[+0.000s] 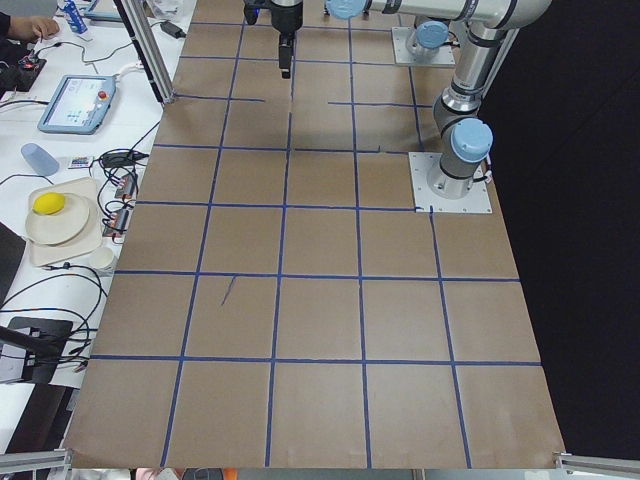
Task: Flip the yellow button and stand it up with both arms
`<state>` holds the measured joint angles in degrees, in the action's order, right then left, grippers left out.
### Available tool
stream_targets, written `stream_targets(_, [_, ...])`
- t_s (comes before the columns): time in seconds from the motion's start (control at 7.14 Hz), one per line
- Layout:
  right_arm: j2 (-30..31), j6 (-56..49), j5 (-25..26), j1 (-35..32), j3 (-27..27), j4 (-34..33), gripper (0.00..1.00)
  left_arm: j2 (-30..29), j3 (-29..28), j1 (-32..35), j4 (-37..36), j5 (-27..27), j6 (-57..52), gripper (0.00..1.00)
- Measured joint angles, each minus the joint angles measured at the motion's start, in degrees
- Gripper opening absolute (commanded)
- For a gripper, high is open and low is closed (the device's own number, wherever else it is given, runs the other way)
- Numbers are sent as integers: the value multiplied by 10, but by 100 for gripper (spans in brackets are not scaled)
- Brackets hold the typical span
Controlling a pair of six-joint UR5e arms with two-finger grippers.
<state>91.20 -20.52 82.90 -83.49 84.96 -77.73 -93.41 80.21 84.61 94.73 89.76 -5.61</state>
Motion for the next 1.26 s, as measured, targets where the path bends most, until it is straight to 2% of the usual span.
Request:
stream_targets(0.28, [-37, 121, 43, -60, -71, 41, 100, -2, -1, 0, -2, -3, 29, 100])
stream_targets(0.56, [-49, 218, 60, -106, -102, 52, 100, -9, -1, 1, -10, -4, 35, 100])
stream_targets(0.7, [-50, 233, 58, -113, -101, 34, 100, -13, -1, 1, -12, -5, 36, 100])
stream_targets(0.98, [-50, 243, 54, -117, -86, -42, 100, -14, 1, 1, -12, -16, 37, 100])
stream_targets(1.26, [-46, 246, 57, -118, -59, -65, 100, -16, 11, 0, -11, -41, 38, 100])
